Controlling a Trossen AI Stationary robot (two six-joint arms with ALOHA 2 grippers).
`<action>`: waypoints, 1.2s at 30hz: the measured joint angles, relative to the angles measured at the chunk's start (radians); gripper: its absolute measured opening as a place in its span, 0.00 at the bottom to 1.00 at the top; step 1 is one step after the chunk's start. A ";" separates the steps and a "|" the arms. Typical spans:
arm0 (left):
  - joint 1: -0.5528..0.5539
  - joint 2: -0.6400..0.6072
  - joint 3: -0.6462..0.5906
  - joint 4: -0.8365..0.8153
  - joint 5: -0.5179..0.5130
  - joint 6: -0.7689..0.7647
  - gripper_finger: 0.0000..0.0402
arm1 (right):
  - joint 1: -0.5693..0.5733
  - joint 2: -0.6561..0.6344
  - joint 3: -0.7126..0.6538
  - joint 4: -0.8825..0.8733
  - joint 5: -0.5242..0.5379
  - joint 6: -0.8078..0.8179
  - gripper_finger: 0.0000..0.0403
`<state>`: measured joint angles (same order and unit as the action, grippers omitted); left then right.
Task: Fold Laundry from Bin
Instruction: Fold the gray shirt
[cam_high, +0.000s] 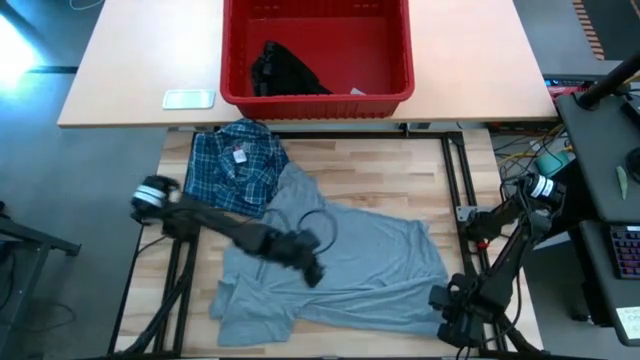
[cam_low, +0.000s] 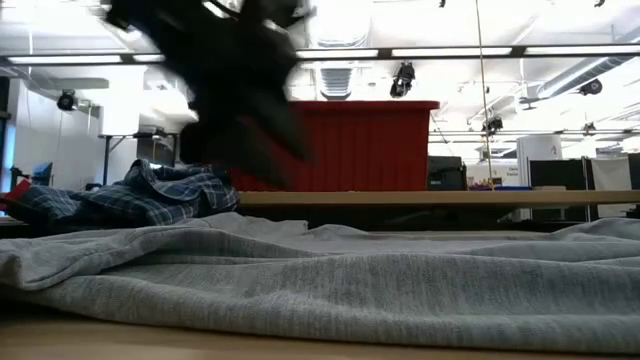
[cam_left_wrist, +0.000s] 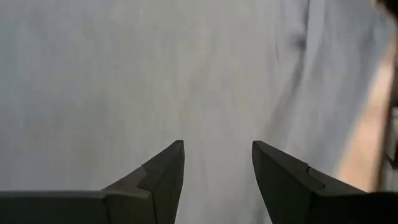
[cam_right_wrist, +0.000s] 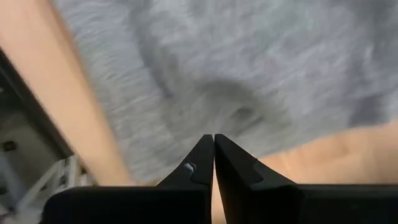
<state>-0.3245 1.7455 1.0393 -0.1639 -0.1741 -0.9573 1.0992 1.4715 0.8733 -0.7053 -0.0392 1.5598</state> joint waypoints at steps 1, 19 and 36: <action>0.033 0.046 0.021 0.057 0.000 0.040 0.43 | -0.002 0.002 -0.006 0.000 0.011 -0.011 0.02; 0.156 0.460 0.343 0.031 0.075 0.155 0.38 | -0.006 0.141 0.026 0.042 -0.008 0.082 0.02; 0.191 0.431 0.334 -0.135 0.041 0.191 0.35 | 0.026 -0.017 0.067 -0.096 0.229 0.241 0.02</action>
<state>-0.1339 2.1765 1.3735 -0.2987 -0.1331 -0.7667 1.1254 1.4544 0.9402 -0.8015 0.1898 1.8005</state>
